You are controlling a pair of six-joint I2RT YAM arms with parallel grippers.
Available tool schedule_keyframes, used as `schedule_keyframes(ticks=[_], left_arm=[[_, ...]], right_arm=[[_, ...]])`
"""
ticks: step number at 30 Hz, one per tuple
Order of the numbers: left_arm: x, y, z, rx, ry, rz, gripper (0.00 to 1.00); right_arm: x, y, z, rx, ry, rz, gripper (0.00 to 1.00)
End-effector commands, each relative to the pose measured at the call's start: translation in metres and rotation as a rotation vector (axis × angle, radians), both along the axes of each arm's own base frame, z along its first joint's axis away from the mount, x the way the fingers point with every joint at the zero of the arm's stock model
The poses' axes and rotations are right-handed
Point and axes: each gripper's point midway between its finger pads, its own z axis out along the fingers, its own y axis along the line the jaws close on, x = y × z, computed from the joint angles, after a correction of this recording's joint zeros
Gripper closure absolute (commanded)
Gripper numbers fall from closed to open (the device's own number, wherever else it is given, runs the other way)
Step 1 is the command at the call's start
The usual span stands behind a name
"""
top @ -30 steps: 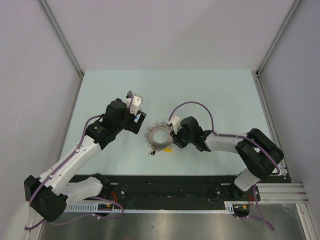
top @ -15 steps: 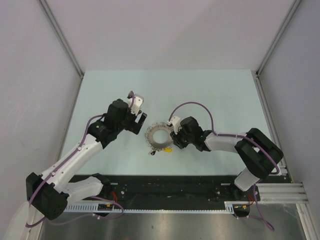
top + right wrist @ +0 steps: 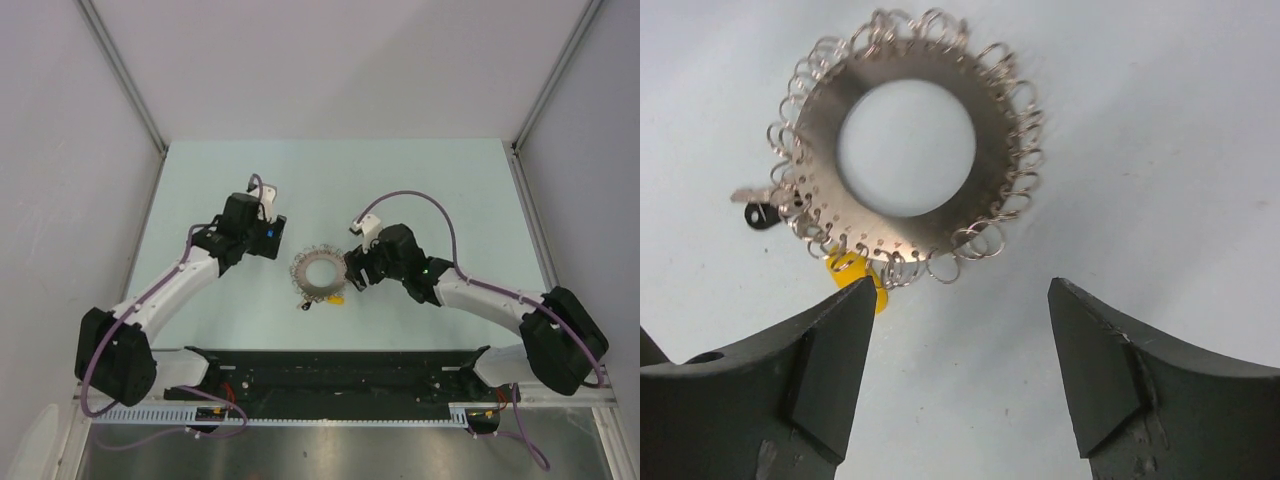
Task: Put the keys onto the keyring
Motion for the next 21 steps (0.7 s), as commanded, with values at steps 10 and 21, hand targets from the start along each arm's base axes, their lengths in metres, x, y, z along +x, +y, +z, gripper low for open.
schedule_keyframes(ticks=[10, 21], left_arm=[[0.07, 0.02, -0.028, -0.382, -0.007, 0.634, 0.33], [0.098, 0.041, -0.068, -0.489, 0.043, 0.749, 0.6]], right_arm=[[0.021, -0.069, 0.047, 0.2, -0.038, -0.386, 0.13], [0.027, -0.111, 0.05, 0.273, -0.087, -0.531, 0.03]])
